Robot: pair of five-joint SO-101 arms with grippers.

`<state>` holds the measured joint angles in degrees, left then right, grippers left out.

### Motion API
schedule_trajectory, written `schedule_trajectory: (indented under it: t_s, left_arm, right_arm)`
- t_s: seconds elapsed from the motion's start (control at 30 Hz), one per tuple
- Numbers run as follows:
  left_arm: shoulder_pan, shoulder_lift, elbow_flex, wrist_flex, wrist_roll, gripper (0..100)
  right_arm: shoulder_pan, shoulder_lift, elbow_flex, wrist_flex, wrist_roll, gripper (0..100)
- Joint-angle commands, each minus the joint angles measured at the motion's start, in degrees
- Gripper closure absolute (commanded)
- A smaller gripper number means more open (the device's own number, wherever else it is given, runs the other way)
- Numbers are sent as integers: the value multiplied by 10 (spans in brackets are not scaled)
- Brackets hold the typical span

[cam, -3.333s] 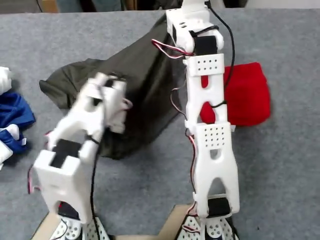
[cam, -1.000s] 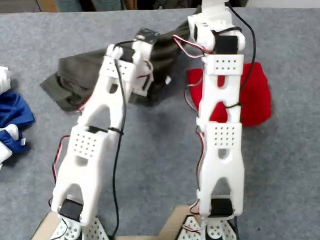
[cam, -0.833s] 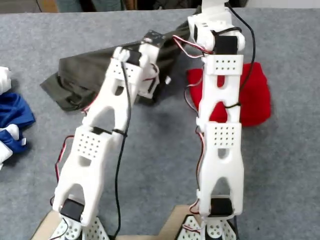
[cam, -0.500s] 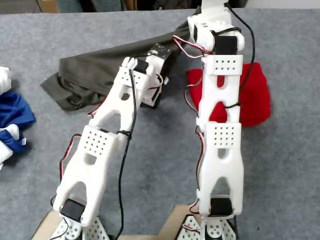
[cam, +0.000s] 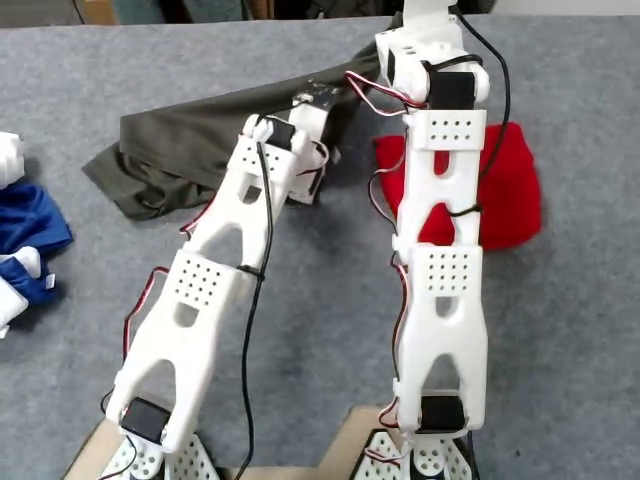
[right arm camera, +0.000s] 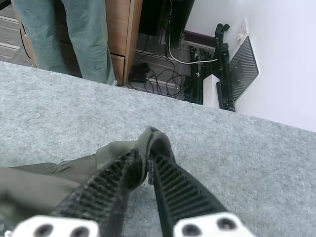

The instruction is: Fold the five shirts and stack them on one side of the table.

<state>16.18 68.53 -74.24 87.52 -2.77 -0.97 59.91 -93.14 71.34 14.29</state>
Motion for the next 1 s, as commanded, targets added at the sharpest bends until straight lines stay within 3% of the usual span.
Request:
schedule_trajectory:
  t_s: [0.0, 0.17, 0.33, 0.5, 0.63, 0.77, 0.97]
  left_arm:
    - [-33, -4, -53, 20, 11, 962]
    - [-41, -3, -178, 132, 6, 970]
    - [-76, -41, -211, 135, 7, 971]
    - [-120, -153, -157, 135, 8, 971]
    - [-153, -284, -44, 136, 5, 971]
    - [-186, -466, 132, 135, -65, 971]
    - [-299, -738, 349, 134, -158, 971]
  right_arm:
    - [11, -7, -26, 1, 2, 985]
    - [11, -7, -27, 1, 2, 985]
    - [11, -7, -27, -1, -2, 985]
    - [6, -29, -25, 16, -20, 985]
    - [-19, -72, -24, 91, -99, 985]
    - [-40, -113, -25, 161, -192, 985]
    - [-105, -174, -23, 297, -210, 984]
